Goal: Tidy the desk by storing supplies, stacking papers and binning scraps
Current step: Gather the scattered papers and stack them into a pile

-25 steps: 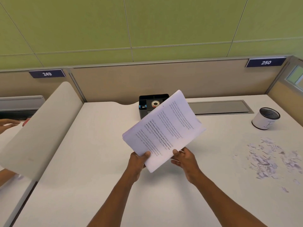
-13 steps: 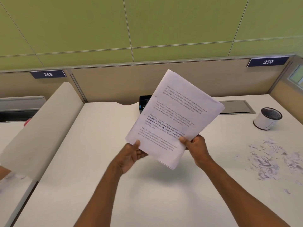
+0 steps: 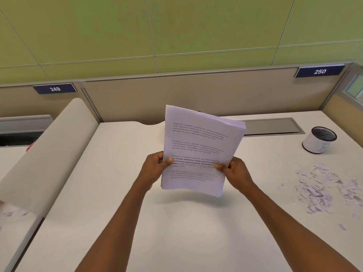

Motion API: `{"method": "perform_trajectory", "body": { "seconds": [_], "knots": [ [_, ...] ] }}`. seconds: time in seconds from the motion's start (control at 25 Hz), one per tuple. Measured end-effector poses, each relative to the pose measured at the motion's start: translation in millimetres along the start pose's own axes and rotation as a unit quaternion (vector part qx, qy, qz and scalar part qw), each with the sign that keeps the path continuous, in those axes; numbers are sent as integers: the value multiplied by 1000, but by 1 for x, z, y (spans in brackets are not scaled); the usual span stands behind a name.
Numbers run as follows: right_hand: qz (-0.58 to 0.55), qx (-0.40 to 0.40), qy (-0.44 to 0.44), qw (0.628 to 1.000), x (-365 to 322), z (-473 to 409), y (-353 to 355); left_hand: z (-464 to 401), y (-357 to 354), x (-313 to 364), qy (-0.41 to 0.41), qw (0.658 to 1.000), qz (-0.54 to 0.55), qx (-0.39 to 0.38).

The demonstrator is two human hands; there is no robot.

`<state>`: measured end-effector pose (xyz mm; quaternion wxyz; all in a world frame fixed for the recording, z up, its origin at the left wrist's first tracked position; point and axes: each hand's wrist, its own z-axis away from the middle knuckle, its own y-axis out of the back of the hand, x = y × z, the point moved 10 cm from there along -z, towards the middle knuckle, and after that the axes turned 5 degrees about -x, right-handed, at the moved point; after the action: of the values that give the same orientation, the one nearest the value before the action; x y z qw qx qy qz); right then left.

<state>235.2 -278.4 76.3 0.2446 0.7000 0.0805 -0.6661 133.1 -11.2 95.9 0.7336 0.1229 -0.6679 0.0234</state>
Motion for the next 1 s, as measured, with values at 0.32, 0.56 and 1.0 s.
{"method": "perform_trajectory", "body": {
  "seconds": [0.32, 0.56, 1.0],
  "knots": [
    [95, 100, -31, 990, 37, 10, 4, 29, -23, -39, 21, 979, -117, 164],
    [119, 77, -45, 989, 52, 15, -4, 45, -29, -58, 37, 973, -129, 189],
    [173, 54, -38, 983, 45, 13, -6, 40, -23, -52, 26, 962, -197, 188]
  ]
}}
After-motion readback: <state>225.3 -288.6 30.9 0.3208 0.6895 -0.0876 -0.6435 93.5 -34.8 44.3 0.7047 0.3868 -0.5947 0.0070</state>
